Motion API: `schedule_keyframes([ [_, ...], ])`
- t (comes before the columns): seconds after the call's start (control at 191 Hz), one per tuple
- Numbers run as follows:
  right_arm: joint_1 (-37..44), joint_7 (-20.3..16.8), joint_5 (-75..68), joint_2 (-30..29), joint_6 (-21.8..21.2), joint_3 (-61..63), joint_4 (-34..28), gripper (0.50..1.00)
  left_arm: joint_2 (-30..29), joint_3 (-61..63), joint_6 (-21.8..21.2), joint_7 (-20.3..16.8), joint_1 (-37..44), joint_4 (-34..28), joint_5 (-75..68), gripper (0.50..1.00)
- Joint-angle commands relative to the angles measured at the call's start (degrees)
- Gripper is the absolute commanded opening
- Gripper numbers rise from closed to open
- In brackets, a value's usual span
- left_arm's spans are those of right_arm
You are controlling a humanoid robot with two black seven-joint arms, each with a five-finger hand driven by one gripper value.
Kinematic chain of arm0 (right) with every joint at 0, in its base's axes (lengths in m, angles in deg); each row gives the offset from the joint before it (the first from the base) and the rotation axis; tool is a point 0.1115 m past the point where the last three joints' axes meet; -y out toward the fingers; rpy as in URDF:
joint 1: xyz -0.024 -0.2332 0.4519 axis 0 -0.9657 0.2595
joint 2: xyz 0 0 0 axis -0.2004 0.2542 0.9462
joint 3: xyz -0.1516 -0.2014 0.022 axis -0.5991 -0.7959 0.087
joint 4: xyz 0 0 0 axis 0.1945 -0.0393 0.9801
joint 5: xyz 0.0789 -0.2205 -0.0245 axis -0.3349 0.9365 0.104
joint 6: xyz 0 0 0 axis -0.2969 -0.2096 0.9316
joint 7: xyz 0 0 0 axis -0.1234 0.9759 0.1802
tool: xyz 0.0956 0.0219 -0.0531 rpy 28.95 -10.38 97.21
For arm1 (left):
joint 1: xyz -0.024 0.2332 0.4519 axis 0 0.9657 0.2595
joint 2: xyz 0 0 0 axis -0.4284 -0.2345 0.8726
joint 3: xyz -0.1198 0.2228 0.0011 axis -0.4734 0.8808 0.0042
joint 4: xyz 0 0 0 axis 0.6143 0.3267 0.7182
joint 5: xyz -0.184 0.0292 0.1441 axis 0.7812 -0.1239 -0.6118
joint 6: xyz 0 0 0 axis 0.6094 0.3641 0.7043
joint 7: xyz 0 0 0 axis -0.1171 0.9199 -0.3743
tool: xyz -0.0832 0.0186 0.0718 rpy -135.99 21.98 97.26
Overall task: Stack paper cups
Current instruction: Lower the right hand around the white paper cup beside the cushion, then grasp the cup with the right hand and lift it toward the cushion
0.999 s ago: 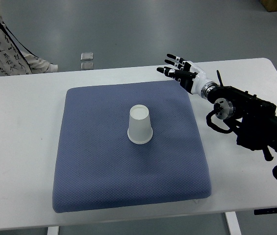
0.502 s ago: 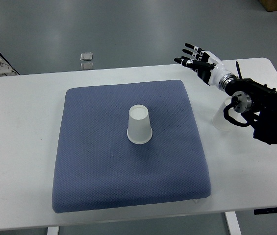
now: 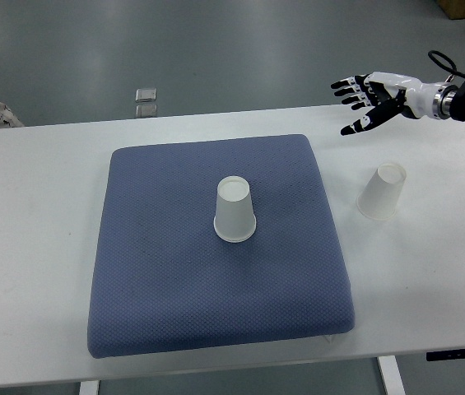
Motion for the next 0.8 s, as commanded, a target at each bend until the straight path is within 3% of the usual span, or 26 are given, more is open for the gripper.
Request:
schedule_keyframes([
  [0.0, 0.99, 0.42, 7.5, 3.35, 0.1, -3.53, -5.86, 0.928, 0.0, 0.0, -0.01, 0.05, 0.01, -0.03, 0.0, 1.0],
  [0.214, 0.73, 0.6, 20.42, 5.9, 1.68, -6.69, -9.29, 0.928, 0.0, 0.0, -0.01, 0.05, 0.01, -0.03, 0.0, 1.0],
  [0.601, -3.4, 0.51, 21.48, 4.67, 10.38, -11.18, -8.85, 0.926, 0.0, 0.0, -0.01, 0.05, 0.01, -0.03, 0.0, 1.0],
  [0.727, -4.02, 0.42, 21.48, 3.7, 12.58, -11.35, -8.59, 0.911, 0.0, 0.0, -0.01, 0.05, 0.01, -0.03, 0.0, 1.0],
  [0.795, -4.11, 0.42, 21.65, 3.7, 13.81, -12.49, -8.5, 0.879, 0.0, 0.0, -0.01, -0.04, 0.01, -0.03, 0.0, 1.0],
])
